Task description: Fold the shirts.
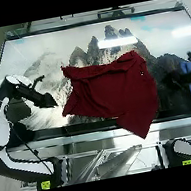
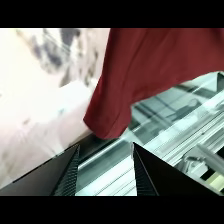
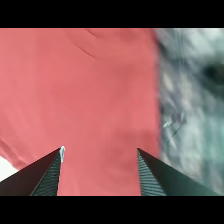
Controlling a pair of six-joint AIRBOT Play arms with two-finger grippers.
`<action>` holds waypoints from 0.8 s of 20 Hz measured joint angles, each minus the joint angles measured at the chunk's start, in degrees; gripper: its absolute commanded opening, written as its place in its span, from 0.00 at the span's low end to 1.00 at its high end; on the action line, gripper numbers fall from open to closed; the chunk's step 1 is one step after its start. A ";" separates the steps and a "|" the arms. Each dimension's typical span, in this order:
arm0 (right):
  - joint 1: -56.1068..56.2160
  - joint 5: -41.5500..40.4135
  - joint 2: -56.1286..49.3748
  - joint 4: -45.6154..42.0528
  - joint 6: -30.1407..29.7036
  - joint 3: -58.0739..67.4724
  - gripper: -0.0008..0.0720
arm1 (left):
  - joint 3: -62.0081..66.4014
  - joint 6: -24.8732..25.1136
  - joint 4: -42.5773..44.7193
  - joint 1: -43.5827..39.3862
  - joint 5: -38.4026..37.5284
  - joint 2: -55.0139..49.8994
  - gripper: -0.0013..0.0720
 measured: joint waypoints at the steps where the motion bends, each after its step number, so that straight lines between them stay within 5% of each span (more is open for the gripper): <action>1: -1.51 -0.96 1.03 0.00 0.00 -3.23 0.74 | -2.34 0.70 0.79 -0.42 1.01 0.63 0.49; 14: -4.42 -6.23 0.70 1.55 -2.25 -17.07 0.73 | -9.81 5.27 3.17 -10.88 13.57 2.21 0.48; 15: -3.61 -6.01 0.22 1.73 -2.34 -17.14 0.73 | -9.84 5.42 3.04 -11.58 14.14 2.23 0.31; 16: -2.60 -5.79 -0.26 2.01 -2.38 -17.16 0.73 | -9.88 5.44 3.08 -12.15 15.23 2.21 0.03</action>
